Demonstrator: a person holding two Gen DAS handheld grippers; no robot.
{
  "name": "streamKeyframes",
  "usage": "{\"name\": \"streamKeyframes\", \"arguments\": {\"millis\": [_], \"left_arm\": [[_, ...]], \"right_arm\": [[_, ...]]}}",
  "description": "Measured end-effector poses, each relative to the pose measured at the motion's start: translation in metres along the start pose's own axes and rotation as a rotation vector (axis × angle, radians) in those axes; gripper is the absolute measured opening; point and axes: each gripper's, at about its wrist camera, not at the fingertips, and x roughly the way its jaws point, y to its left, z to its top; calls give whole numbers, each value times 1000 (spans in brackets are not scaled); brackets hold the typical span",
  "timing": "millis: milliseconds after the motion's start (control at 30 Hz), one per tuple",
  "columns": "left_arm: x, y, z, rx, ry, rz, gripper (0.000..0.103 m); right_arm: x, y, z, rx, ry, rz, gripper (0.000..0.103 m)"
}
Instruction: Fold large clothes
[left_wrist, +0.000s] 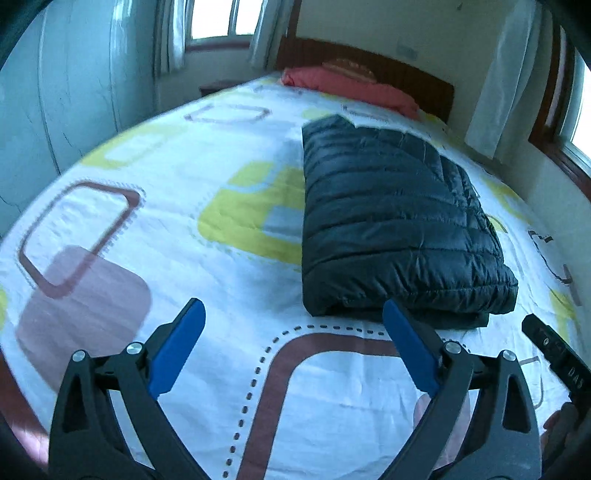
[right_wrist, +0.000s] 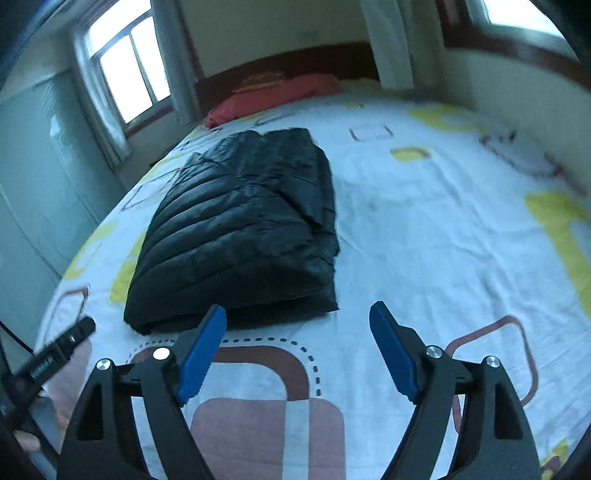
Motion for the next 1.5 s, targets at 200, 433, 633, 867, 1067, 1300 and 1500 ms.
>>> {"name": "streamKeyframes", "arguments": {"millis": [200,433,633,867,1067,1300,1500], "left_arm": [[-26,-8,1,81,-73,56,101],[-43,-17,5,96,-109,50,101],[-48,-20,6,92,-124,53,101],[-47,-22,5,93,-118,43,101],[-47,-24,5,94,-118,42,101],[-48,-27,4,97,-121,43,101],[-48,-27,4,98,-118,44,101]], "right_arm": [[-17,16,1,-38,-50,-40,79],[-31,29,4,-72,-103,-59,79],[-35,34,4,-84,-119,-66,79],[-35,35,4,-84,-125,-70,79],[-36,38,3,-93,-133,-76,79],[-35,38,3,-96,-133,-78,79],[-35,38,2,-97,-134,-78,79]]}}
